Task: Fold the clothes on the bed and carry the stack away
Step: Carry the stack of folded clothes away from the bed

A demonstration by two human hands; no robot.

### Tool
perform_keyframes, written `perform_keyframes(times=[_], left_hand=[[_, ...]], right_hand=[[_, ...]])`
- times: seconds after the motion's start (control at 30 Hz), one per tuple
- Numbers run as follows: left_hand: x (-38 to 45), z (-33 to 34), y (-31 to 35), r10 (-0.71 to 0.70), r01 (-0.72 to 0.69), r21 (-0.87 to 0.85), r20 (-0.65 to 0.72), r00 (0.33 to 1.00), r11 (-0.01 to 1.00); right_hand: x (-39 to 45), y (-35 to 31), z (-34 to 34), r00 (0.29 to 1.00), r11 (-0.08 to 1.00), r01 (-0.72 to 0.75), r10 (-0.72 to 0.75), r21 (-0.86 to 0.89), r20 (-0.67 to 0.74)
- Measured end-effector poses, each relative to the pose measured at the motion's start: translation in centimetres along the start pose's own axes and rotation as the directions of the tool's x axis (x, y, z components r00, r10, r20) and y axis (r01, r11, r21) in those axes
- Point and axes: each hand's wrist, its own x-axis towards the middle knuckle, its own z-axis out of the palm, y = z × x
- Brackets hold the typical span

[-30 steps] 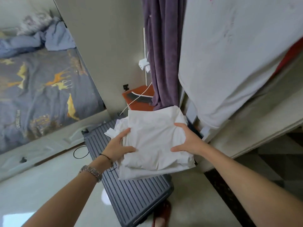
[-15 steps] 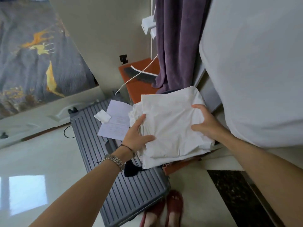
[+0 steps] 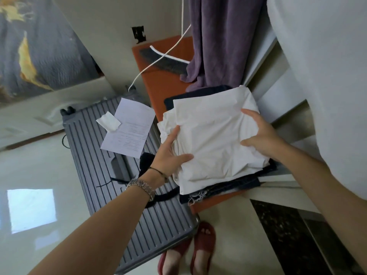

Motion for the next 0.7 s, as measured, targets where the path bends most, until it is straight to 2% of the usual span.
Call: perform_keyframes(times=[0.17, 0.4, 0.5, 0.53, 0.6, 0.7], left_hand=[[0.8, -0.3, -1.2, -0.012, 0.011, 0.028, 0.027, 1.0, 1.0], [1.2, -0.2, -2.4, 0.006, -0.008, 0.069, 0.024, 1.0, 0.998], [0.8, -0.3, -2.1, 0.021, -0.019, 0.152, -0.013, 1.0, 0.988], [0.7, -0.3, -1.9, 0.009, -0.002, 0.206, -0.034, 0.999, 0.979], [0.3, -0.7, -1.4, -0.023, 0.052, 0.318, -0.095, 0.995, 0.947], [-1.2, -1.5, -0.5, 0.061, 0.036, 0.434, -0.209, 0.976, 0.9]], right_hand=[[0.7, 1.6, 0.8, 1.0, 0.999, -0.01, 0.01, 0.04, -0.005], [0.7, 2.8, 2.1, 0.994, 1.0, 0.017, -0.018, -0.015, -0.112], [0.7, 2.7, 2.1, 0.994, 0.999, 0.009, -0.013, -0.033, -0.112], [0.4, 2.5, 2.1, 0.991, 0.999, -0.002, -0.006, -0.054, -0.133], [-0.4, 1.7, 2.5, 0.964, 0.989, 0.008, -0.047, -0.151, -0.26], [-2.5, 0.0, 3.4, 0.881, 0.942, 0.019, -0.173, -0.334, -0.44]])
